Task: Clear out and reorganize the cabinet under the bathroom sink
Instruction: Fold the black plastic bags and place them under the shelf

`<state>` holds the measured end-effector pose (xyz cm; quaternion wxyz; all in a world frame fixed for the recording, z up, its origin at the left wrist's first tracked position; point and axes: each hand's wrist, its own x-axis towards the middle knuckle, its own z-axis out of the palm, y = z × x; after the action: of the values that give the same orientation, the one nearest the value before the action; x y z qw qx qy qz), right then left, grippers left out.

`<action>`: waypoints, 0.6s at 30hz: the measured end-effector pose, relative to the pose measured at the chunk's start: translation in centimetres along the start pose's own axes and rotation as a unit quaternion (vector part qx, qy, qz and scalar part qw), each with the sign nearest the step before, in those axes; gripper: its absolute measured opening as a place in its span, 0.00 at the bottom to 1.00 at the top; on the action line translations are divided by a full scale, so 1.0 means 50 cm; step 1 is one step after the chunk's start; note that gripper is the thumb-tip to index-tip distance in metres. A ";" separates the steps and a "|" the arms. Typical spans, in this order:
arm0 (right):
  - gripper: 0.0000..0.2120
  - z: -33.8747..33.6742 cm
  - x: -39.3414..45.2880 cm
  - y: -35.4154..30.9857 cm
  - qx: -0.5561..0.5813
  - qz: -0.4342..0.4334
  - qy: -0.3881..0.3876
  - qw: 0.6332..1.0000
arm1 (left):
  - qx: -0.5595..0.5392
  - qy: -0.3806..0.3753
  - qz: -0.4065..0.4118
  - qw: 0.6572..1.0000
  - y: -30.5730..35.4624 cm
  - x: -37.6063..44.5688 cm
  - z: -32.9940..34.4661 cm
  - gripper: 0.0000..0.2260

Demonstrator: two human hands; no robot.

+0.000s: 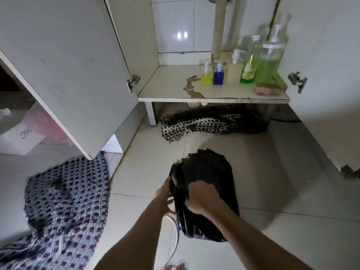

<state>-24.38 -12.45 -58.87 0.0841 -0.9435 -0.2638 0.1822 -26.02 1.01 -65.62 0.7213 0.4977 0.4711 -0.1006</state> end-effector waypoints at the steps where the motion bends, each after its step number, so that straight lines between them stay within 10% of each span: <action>1: 0.16 0.037 -0.004 -0.012 -0.029 -0.023 -0.028 0.999 | -0.011 -0.022 -0.005 1.000 -0.005 0.011 -0.003 0.27; 3: 0.19 0.103 -0.015 -0.014 -0.050 -0.052 -0.097 0.993 | -0.010 -0.034 -0.005 0.999 -0.016 0.024 -0.008 0.35; 10: 0.24 0.126 -0.016 0.048 0.097 -0.066 -0.208 0.971 | 0.188 -0.014 0.090 0.978 -0.050 0.024 -0.007 0.16; 13: 0.19 0.072 0.022 0.109 0.263 -0.021 -0.134 0.955 | 0.252 0.014 0.089 0.964 -0.074 0.094 -0.025 0.36; 18: 0.05 0.059 0.025 0.284 0.261 0.208 0.039 0.942 | 0.182 -0.049 0.031 0.982 -0.050 0.018 -0.023 0.28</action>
<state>-17.89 -23.63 -65.57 0.2974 -0.9288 -0.0015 0.2212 -27.73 1.01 -67.93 0.6440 0.6294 0.3931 -0.1862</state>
